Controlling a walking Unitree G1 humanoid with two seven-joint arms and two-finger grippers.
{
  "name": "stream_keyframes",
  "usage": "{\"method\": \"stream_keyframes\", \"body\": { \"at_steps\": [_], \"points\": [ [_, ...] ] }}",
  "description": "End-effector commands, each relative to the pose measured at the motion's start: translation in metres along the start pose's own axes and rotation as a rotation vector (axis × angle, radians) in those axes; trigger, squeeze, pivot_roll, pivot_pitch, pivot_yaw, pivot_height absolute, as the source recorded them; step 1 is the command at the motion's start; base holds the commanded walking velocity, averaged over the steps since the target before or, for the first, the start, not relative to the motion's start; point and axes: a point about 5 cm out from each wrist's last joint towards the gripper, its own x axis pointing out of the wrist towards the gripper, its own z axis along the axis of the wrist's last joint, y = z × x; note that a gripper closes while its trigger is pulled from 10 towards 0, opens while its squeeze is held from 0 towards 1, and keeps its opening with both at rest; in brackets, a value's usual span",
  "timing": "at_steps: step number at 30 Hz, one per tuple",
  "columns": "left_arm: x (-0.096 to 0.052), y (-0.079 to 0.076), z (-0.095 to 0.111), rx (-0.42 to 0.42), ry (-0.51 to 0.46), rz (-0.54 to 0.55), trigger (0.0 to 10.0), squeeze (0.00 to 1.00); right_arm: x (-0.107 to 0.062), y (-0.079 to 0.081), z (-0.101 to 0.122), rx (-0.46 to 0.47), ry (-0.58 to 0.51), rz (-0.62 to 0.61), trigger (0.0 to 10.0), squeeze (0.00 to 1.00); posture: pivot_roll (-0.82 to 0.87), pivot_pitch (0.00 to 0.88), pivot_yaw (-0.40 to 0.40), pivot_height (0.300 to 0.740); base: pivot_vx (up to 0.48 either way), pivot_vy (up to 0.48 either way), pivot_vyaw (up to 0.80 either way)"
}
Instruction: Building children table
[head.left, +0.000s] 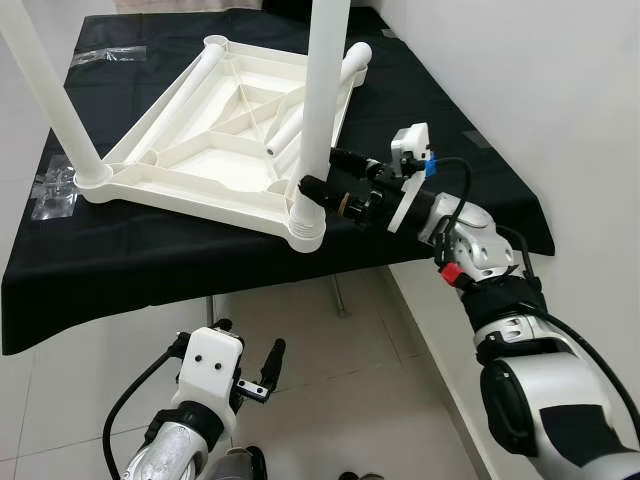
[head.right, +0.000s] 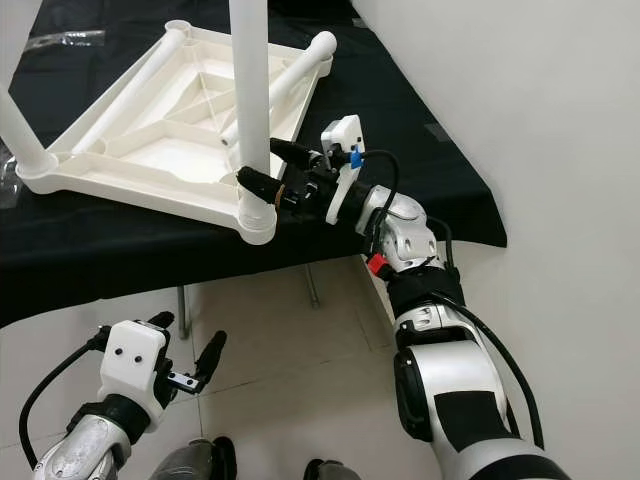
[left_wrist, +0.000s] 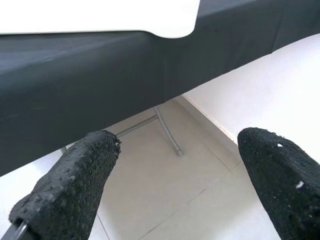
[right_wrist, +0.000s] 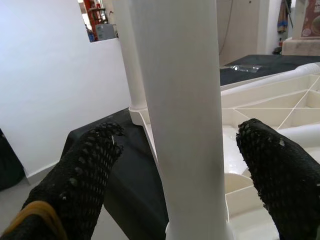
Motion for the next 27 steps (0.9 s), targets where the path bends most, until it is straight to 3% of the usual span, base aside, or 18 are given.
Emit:
{"method": "stream_keyframes", "body": {
  "at_steps": [1,16,27],
  "points": [
    [-0.002,-0.002,-0.003,0.003,0.017,-0.004,10.0,0.0,0.005,0.001,0.001,-0.026,0.005,-0.002,10.0,0.0,0.17,0.167,-0.111,0.74,0.0,0.0,0.0],
    [-0.001,-0.005,-0.002,-0.001,0.01,-0.001,10.0,0.0,0.033,0.005,-0.002,-0.04,0.046,-0.059,10.0,0.0,0.16,0.172,-0.123,0.74,0.0,0.0,0.0],
    [-0.002,-0.007,-0.002,-0.006,0.012,-0.001,10.0,0.0,0.044,0.006,0.006,-0.049,0.03,-0.066,10.0,0.0,0.16,0.169,-0.13,0.74,0.0,0.0,0.0]
  ]
}}
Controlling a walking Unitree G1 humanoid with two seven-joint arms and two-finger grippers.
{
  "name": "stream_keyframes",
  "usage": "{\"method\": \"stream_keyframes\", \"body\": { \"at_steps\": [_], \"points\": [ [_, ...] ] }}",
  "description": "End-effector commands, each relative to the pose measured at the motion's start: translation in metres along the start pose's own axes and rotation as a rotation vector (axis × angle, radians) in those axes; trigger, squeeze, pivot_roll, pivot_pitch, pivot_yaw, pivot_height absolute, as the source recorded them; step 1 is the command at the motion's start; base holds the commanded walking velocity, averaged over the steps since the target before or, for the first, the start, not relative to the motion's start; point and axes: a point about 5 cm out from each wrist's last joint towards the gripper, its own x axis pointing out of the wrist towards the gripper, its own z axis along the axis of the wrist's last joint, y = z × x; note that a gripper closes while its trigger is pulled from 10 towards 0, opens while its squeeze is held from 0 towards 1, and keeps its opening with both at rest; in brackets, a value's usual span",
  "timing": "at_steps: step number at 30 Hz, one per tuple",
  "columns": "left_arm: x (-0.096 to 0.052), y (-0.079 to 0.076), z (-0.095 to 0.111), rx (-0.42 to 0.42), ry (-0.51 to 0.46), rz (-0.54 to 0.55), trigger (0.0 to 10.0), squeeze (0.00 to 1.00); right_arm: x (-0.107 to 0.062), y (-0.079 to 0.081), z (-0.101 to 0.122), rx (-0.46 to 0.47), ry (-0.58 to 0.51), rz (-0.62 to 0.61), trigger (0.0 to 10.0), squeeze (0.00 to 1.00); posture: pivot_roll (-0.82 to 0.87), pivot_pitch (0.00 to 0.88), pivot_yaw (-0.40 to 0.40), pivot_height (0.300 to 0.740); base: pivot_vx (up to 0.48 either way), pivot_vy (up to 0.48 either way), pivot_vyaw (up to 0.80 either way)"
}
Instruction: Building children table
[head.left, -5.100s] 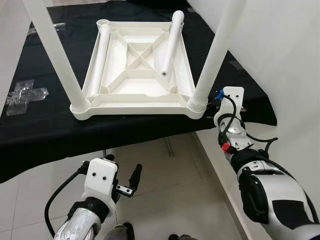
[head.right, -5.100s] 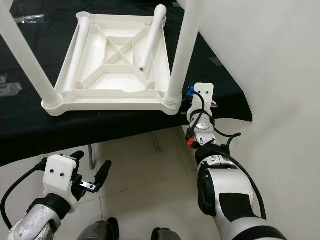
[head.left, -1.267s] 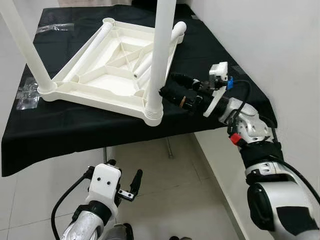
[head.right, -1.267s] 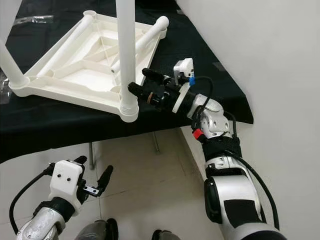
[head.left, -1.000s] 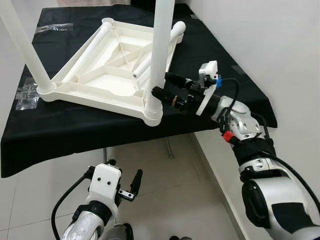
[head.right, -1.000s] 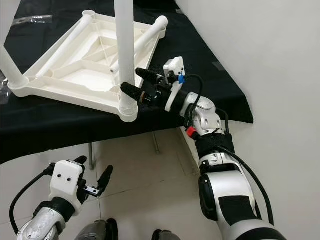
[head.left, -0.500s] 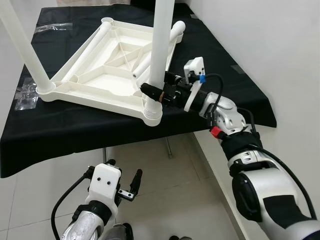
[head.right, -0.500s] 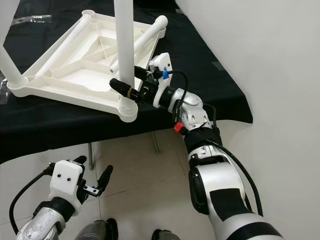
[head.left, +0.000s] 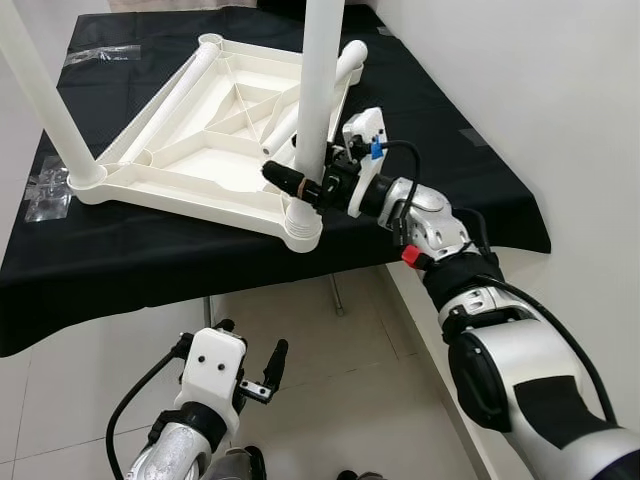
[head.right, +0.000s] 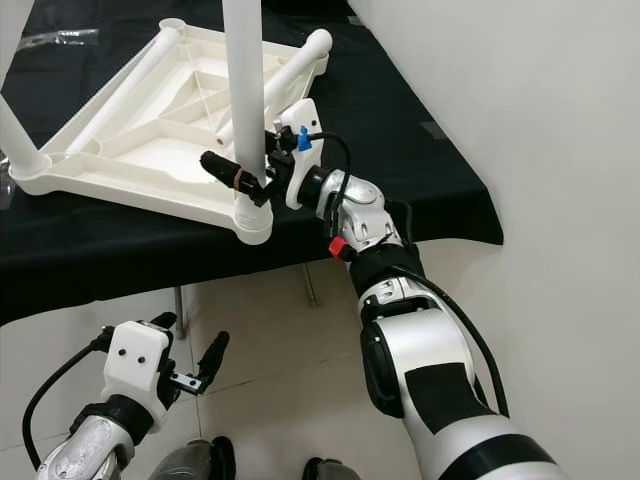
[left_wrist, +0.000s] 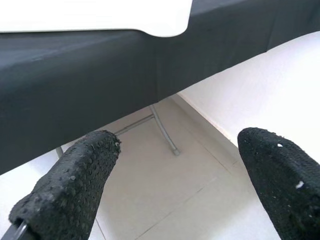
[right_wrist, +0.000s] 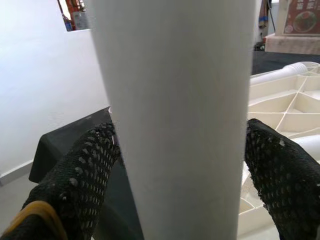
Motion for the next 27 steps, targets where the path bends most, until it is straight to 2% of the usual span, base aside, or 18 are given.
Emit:
{"method": "stream_keyframes", "body": {
  "at_steps": [1,9,20,21,22,24,25,27],
  "points": [
    [-0.003,-0.002,-0.002,0.005,0.011,0.002,10.0,0.0,0.003,0.001,0.003,-0.017,-0.009,0.007,10.0,0.0,0.16,0.166,-0.132,0.74,0.0,0.0,0.0],
    [-0.003,-0.004,-0.003,0.003,0.013,-0.001,10.0,0.0,0.004,0.0,0.007,0.005,-0.02,0.039,10.0,0.0,0.16,0.157,-0.138,0.74,0.0,0.0,0.0],
    [-0.005,-0.005,-0.003,0.004,0.016,-0.005,10.0,0.0,0.01,0.0,0.006,0.006,-0.001,0.001,10.0,0.0,0.17,0.149,-0.144,0.74,0.0,0.0,0.0],
    [-0.005,-0.005,-0.004,0.004,0.016,-0.005,10.0,0.0,0.011,0.0,0.007,0.003,-0.002,-0.005,9.1,0.0,0.17,0.148,-0.144,0.74,0.0,0.0,0.0],
    [-0.005,-0.005,-0.003,0.004,0.016,-0.005,10.0,0.0,0.011,0.0,0.007,0.006,-0.004,-0.016,3.9,0.0,0.17,0.148,-0.144,0.74,0.0,0.0,0.0],
    [-0.005,-0.005,-0.003,0.004,0.016,-0.005,10.0,0.0,0.011,-0.001,0.008,0.009,-0.005,-0.024,3.9,0.0,0.17,0.148,-0.144,0.74,0.0,0.0,0.0],
    [-0.005,-0.006,-0.003,0.004,0.016,-0.005,10.0,0.0,0.013,-0.001,0.01,0.011,-0.015,-0.035,0.0,0.0,0.17,0.149,-0.145,0.74,0.0,0.0,0.0],
    [-0.005,-0.006,-0.004,0.003,0.016,-0.004,10.0,0.0,0.013,-0.001,0.01,0.007,-0.019,-0.039,0.0,0.0,0.17,0.149,-0.145,0.74,0.0,0.0,0.0]
  ]
}}
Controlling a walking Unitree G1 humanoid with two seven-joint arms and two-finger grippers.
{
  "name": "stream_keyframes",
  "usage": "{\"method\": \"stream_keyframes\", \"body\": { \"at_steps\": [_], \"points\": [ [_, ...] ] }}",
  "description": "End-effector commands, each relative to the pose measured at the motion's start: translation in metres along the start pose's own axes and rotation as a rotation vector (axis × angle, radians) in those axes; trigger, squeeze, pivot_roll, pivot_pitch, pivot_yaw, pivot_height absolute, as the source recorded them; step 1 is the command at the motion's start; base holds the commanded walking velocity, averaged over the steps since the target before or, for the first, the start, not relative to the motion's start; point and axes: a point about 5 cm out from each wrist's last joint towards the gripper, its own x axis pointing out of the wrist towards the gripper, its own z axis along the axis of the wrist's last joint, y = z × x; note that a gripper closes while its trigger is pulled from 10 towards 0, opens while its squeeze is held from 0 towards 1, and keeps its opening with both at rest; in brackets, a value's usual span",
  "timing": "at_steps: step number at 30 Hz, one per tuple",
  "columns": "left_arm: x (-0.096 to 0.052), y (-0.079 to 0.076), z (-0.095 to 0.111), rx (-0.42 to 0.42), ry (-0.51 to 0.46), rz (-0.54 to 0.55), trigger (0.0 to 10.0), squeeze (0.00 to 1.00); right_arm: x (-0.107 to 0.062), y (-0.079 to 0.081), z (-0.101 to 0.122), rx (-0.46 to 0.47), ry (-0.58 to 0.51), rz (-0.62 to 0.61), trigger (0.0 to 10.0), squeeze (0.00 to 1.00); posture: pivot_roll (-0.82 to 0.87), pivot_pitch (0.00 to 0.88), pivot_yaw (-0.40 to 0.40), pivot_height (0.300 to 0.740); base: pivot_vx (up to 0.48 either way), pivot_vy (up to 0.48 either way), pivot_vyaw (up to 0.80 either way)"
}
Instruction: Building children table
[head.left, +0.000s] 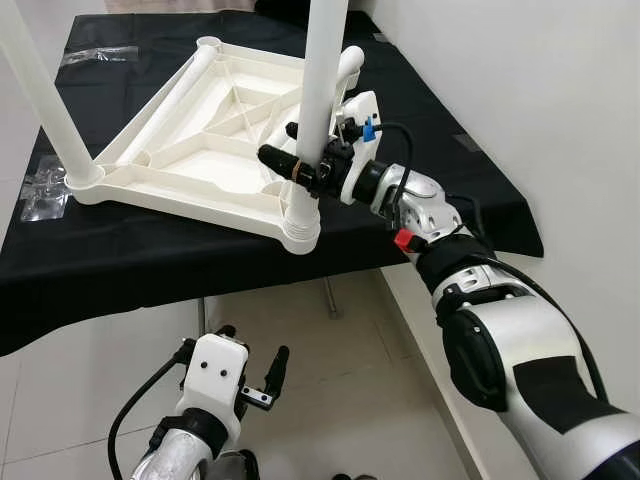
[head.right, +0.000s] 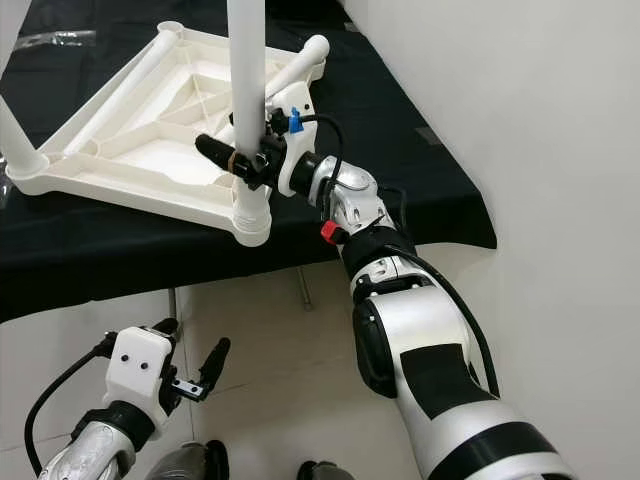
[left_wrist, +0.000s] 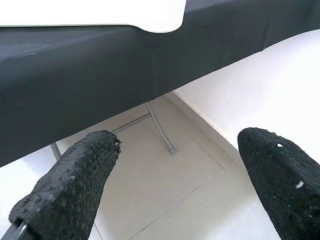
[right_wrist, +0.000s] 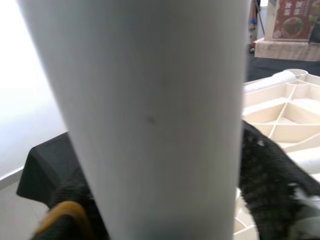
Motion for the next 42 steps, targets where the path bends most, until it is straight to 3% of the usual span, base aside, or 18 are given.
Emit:
{"method": "stream_keyframes", "body": {
  "at_steps": [1,15,19,22,24,31,35,38,39,40,42],
  "points": [
    [-0.003,-0.002,0.0,0.001,0.0,0.001,10.0,0.0,0.003,0.002,0.002,-0.013,-0.004,0.001,0.0,0.0,0.17,0.149,-0.145,0.74,0.0,0.0,0.0],
    [-0.001,-0.001,0.0,0.001,-0.003,0.001,10.0,0.0,0.0,0.002,-0.009,-0.051,-0.003,-0.061,0.0,0.0,0.16,0.158,-0.142,0.74,0.0,0.0,0.0],
    [0.0,-0.001,0.001,0.002,-0.005,0.0,10.0,0.0,-0.002,-0.001,-0.011,-0.039,-0.014,-0.131,0.0,0.0,0.16,0.161,-0.141,0.74,0.0,0.0,0.0],
    [0.001,0.0,0.001,0.003,-0.006,0.002,10.0,0.0,-0.004,-0.005,-0.013,-0.057,-0.014,-0.214,0.0,0.0,0.16,0.164,-0.137,0.74,0.0,0.0,0.0],
    [0.001,0.001,0.001,0.001,-0.008,0.004,10.0,0.0,-0.007,-0.01,-0.019,-0.068,0.014,-0.344,0.0,0.0,0.16,0.165,-0.137,0.74,0.0,0.0,0.0],
    [0.001,0.001,0.002,0.003,-0.01,0.003,10.0,0.0,-0.009,-0.015,-0.027,-0.033,0.04,-0.532,0.0,0.0,0.16,0.164,-0.137,0.74,0.0,0.0,0.0],
    [0.001,0.002,0.002,0.002,-0.008,0.006,10.0,0.0,-0.011,-0.016,-0.03,-0.069,0.062,-0.628,0.0,0.0,0.16,0.163,-0.135,0.74,0.0,0.0,0.0],
    [0.001,0.002,0.001,0.005,-0.006,0.004,10.0,0.0,-0.004,-0.013,-0.033,-0.058,0.112,-0.866,0.0,0.0,0.15,0.154,-0.133,0.74,0.0,0.0,0.0],
    [0.001,0.002,0.001,0.005,-0.006,0.004,10.0,0.0,-0.004,-0.013,-0.033,-0.058,0.112,-0.866,0.0,0.0,0.15,0.154,-0.133,0.74,0.0,0.0,0.0],
    [0.001,0.002,0.001,0.006,-0.005,0.003,10.0,0.0,-0.002,-0.011,-0.031,-0.047,0.118,-1.037,0.0,0.0,0.15,0.151,-0.135,0.74,0.0,0.0,0.0],
    [0.001,0.002,0.001,0.006,-0.005,0.004,10.0,0.0,-0.001,-0.01,-0.03,-0.033,0.117,-1.092,0.0,0.0,0.15,0.151,-0.135,0.74,0.0,0.0,0.0]
  ]
}}
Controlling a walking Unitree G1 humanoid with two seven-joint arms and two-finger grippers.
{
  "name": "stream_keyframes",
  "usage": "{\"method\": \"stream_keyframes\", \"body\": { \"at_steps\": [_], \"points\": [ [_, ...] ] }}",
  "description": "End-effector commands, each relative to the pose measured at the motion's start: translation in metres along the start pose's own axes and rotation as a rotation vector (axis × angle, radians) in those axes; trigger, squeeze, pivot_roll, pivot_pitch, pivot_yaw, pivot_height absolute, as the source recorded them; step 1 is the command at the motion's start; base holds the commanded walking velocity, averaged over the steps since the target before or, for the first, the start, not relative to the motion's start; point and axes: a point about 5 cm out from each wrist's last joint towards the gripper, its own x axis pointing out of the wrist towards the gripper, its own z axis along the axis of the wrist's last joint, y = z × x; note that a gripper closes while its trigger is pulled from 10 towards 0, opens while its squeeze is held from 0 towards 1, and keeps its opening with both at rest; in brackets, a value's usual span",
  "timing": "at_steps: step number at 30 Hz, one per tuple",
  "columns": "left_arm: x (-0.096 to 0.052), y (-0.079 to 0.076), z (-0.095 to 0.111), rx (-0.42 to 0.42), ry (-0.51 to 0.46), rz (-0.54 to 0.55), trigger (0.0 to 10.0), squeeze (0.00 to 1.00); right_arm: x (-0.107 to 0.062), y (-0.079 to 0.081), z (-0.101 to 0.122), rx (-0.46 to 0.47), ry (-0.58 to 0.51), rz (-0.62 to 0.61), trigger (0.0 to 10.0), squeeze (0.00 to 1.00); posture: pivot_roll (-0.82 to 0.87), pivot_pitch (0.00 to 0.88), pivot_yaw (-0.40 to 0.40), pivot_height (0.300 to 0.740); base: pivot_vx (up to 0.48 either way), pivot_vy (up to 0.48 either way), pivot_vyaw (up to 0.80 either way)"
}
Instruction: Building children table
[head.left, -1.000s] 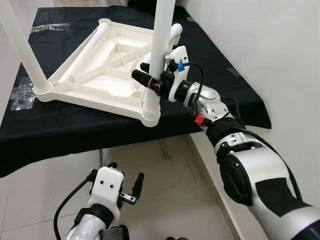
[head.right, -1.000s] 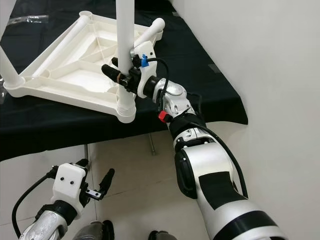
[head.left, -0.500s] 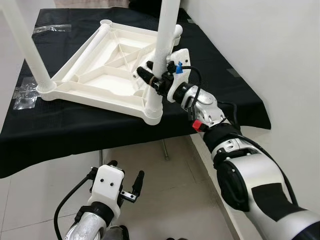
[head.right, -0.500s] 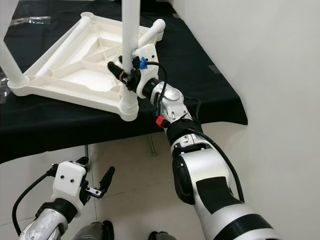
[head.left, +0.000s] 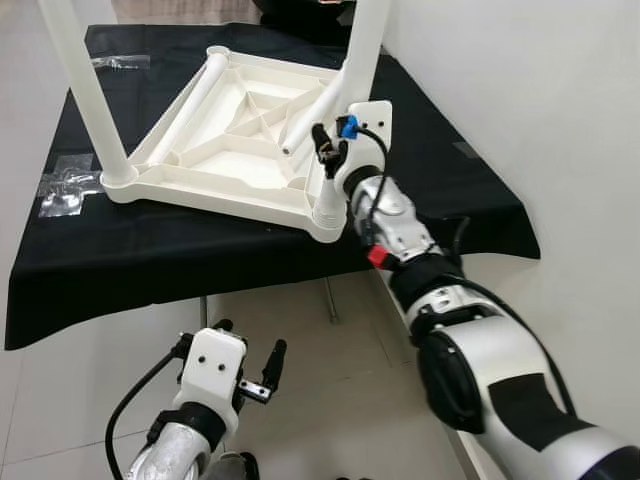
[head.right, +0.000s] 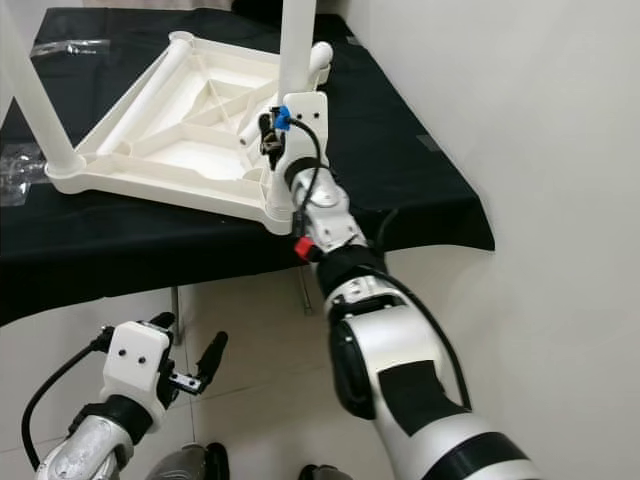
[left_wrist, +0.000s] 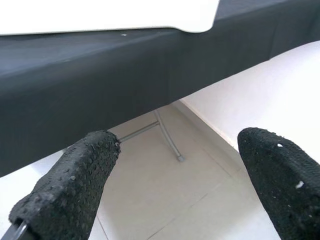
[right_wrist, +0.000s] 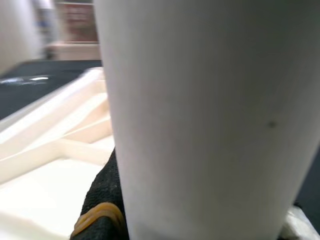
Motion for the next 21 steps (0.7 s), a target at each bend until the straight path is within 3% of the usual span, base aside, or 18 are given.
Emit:
{"method": "stream_keyframes", "body": {
  "at_steps": [1,3,6,8,11,12,17,18,21],
  "points": [
    [-0.002,-0.002,-0.003,-0.005,0.015,-0.013,10.0,0.0,-0.002,-0.014,-0.015,-0.017,0.076,-0.183,0.0,0.0,0.16,0.155,-0.14,0.74,0.0,0.0,0.0],
    [-0.001,-0.002,-0.004,-0.005,0.017,-0.012,10.0,0.0,-0.004,-0.011,-0.011,0.007,0.061,-0.288,0.0,0.0,0.16,0.156,-0.142,0.74,0.0,0.0,0.0],
    [-0.001,-0.002,-0.004,-0.005,0.017,-0.012,10.0,0.0,-0.005,-0.009,-0.009,0.023,0.058,-0.331,0.0,0.0,0.16,0.156,-0.142,0.74,0.0,0.0,0.0],
    [-0.001,-0.002,-0.003,-0.004,0.017,-0.015,10.0,0.0,-0.009,-0.001,-0.009,0.097,0.088,-0.436,0.0,0.0,0.16,0.16,-0.141,0.74,0.0,0.0,0.0],
    [-0.001,-0.003,-0.003,-0.005,0.02,-0.019,10.0,0.0,-0.011,0.005,-0.007,0.141,0.107,-0.46,0.0,0.0,0.16,0.166,-0.141,0.74,0.0,0.0,0.0],
    [-0.001,-0.003,-0.003,-0.006,0.02,-0.02,10.0,0.0,-0.011,0.009,-0.004,0.146,0.095,-0.438,10.0,0.0,0.16,0.165,-0.143,0.74,0.0,0.0,0.0],
    [-0.001,-0.003,-0.003,-0.008,0.021,-0.02,10.0,0.0,-0.01,0.016,0.001,0.142,0.059,-0.391,10.0,0.0,0.16,0.169,-0.145,0.74,0.0,0.0,0.0],
    [-0.001,-0.003,-0.004,-0.009,0.022,-0.02,10.0,0.0,-0.01,0.018,0.002,0.132,0.047,-0.359,10.0,1.0,0.16,0.17,-0.143,0.74,0.0,0.0,0.0],
    [-0.001,-0.003,-0.004,-0.014,0.024,-0.02,10.0,0.0,-0.01,0.018,0.005,0.08,-0.005,-0.32,10.0,1.0,0.15,0.173,-0.142,0.74,0.0,0.0,0.0]
  ]
}}
